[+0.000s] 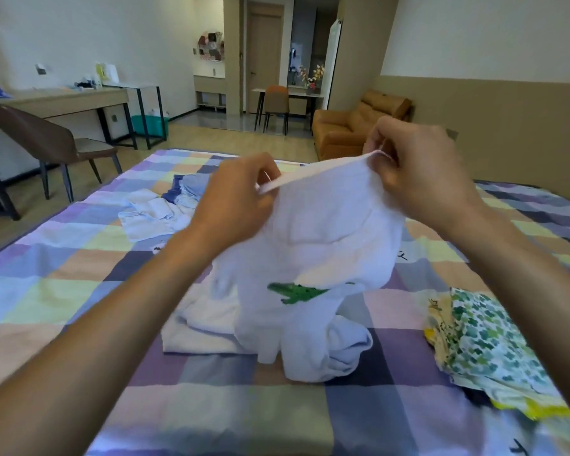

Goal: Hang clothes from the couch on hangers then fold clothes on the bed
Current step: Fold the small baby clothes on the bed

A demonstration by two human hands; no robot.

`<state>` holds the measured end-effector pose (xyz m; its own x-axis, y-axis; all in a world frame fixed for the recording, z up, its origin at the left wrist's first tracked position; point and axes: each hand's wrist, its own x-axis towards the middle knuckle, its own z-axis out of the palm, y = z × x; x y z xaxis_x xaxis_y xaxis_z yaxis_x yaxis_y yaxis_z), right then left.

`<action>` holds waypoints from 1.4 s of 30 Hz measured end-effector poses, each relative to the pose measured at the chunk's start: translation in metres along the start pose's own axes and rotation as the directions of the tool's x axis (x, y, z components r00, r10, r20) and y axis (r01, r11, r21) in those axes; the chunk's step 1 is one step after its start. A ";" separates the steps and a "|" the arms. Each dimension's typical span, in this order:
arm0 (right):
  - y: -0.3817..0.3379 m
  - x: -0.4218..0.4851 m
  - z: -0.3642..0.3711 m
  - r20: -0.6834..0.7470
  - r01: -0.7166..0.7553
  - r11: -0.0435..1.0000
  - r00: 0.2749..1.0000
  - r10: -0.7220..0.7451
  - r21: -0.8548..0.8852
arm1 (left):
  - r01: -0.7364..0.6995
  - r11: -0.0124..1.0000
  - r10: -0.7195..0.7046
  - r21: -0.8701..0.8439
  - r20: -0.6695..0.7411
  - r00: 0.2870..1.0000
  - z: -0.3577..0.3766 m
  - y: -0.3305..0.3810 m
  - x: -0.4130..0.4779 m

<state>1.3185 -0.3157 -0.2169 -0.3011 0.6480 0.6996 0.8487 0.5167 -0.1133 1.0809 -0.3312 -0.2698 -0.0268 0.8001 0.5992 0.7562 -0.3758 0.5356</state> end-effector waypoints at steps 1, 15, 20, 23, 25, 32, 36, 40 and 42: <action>0.008 -0.001 -0.003 0.039 -0.023 0.995 0.999 0.027 -0.099 | -0.017 1.000 0.017 0.018 -0.007 1.000 -0.012 -0.003 0.005; 0.018 0.005 -0.037 0.522 -0.528 0.649 0.822 0.228 0.548 | 0.186 0.931 -0.097 -0.315 0.279 0.956 -0.089 -0.024 0.017; 0.011 -0.007 -0.042 0.549 -0.498 0.552 0.832 0.085 0.669 | 0.091 0.831 0.084 -0.549 0.286 0.954 -0.105 -0.022 -0.005; 0.018 -0.009 -0.067 0.617 -0.451 0.566 0.775 -0.137 0.691 | -0.027 0.836 0.174 -0.548 0.218 0.960 -0.135 -0.017 -0.013; 0.021 -0.004 -0.079 0.564 -0.389 0.567 0.809 -0.168 0.726 | -0.099 0.884 0.196 -0.456 0.170 0.966 -0.152 -0.012 -0.011; 0.021 0.022 -0.011 0.583 -0.430 0.651 0.812 -0.024 0.626 | -0.015 0.998 0.027 -0.068 0.182 0.983 -0.137 -0.078 0.030; 0.029 0.011 0.110 0.560 -0.480 0.721 0.814 0.154 0.499 | 0.095 0.975 -0.149 0.201 0.274 0.950 -0.068 -0.153 0.031; 0.047 -0.040 0.219 0.688 -0.625 0.750 0.643 0.336 0.218 | 0.186 0.798 -0.442 0.573 0.347 0.827 -0.006 -0.212 -0.003; 0.055 -0.065 0.244 0.745 -0.640 0.757 0.568 0.350 0.133 | 0.051 0.818 -0.353 0.573 0.430 0.831 0.019 -0.208 -0.024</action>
<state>1.2791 -0.1931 -0.4409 -0.1978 0.9658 -0.1676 0.7773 0.0504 -0.6271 0.9366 -0.2630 -0.4066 -0.0081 0.9986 0.0530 0.9918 0.0013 0.1276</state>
